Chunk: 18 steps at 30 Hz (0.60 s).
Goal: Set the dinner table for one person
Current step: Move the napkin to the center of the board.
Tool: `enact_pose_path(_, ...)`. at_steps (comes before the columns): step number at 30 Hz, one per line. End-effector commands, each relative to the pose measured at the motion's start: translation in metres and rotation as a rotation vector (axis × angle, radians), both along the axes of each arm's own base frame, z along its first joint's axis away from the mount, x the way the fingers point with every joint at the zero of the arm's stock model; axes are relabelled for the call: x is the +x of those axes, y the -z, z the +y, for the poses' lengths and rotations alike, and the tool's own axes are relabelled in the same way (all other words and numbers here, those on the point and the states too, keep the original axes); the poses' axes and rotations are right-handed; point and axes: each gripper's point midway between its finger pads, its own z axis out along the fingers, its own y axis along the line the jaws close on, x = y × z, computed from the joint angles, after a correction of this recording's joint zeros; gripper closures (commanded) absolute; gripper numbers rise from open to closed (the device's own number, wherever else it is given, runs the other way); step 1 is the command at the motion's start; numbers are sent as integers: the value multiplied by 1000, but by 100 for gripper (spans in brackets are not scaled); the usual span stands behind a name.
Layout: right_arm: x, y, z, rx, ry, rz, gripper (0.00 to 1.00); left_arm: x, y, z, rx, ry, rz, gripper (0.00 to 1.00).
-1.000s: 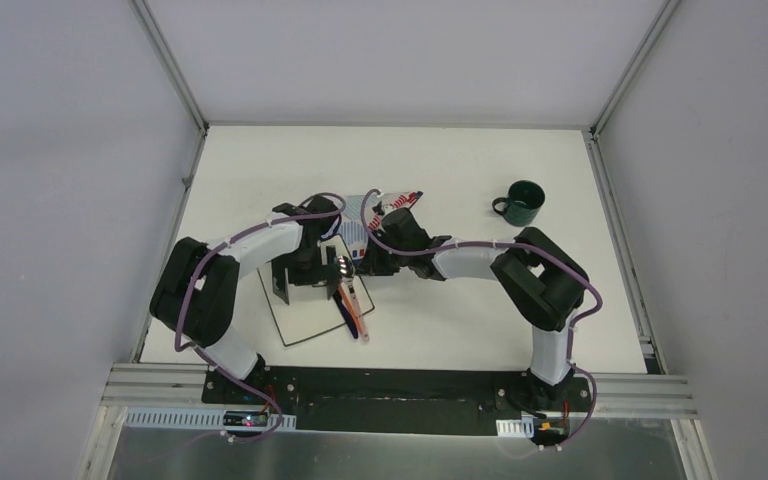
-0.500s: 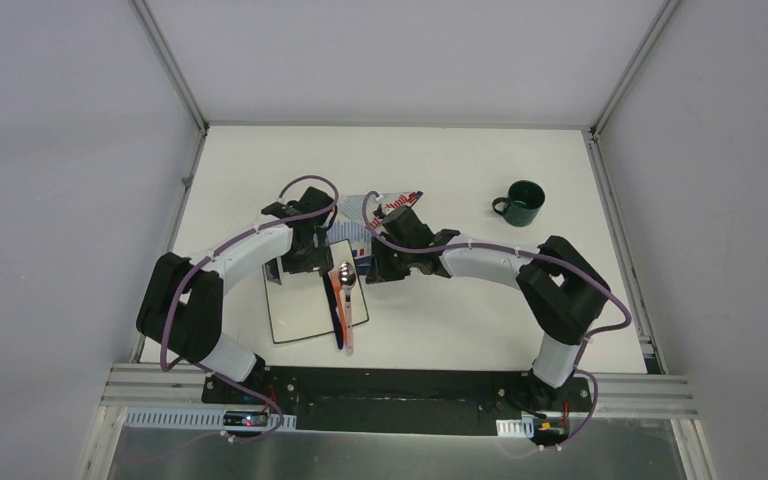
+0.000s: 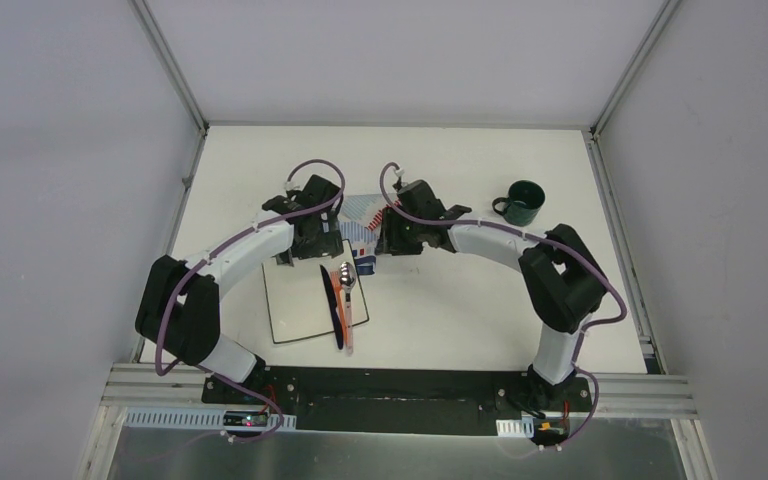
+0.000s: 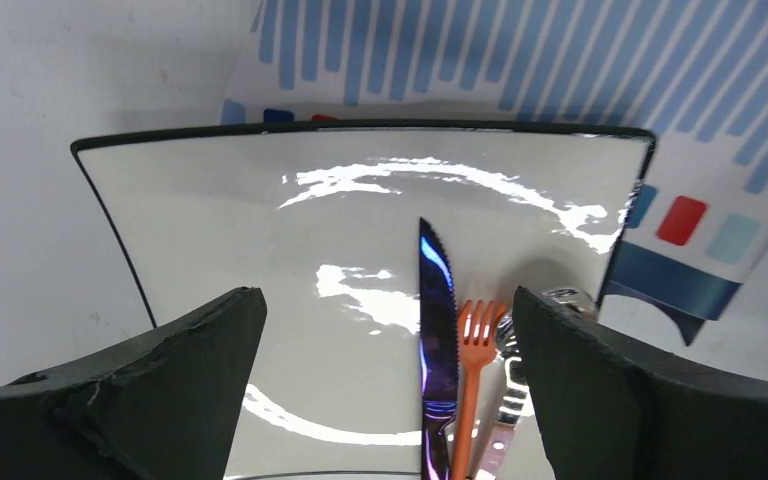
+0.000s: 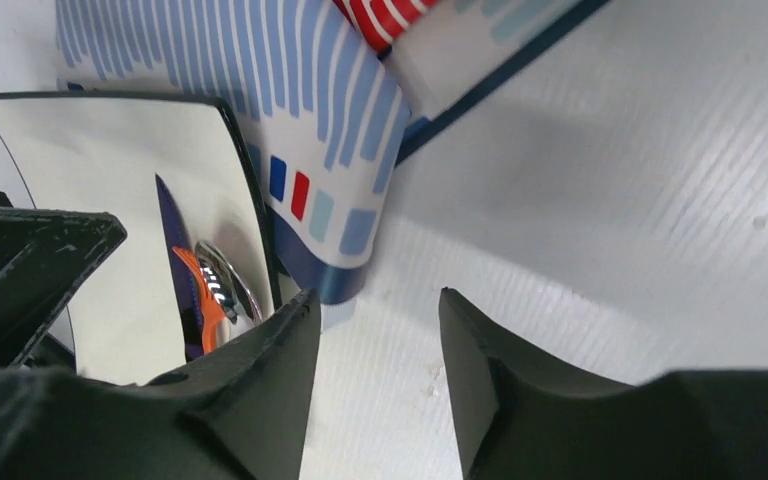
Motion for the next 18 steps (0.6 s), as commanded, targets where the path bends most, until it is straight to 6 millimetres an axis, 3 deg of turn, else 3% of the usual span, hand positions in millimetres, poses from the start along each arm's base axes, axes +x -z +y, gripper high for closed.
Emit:
enact_pose_path(1, 21, -8, 18, 48, -8, -27, 46, 28, -28, -13, -18, 42, -109, 1)
enact_pose_path(8, 32, 7, 38, 106, -18, 47, 45, 25, -30, -9, -10, 41, -125, 1)
enact_pose_path(12, 35, 16, 49, 132, -23, 77, 50, 21, -30, -5, -5, 38, -131, 1)
enact_pose_path(14, 36, 21, 52, 136, -21, 86, 61, 20, -30, -5, -7, 40, -135, 1)
enact_pose_path(18, 41, 25, 51, 132, -5, 87, 99, 21, -27, -8, -17, 50, -135, 1)
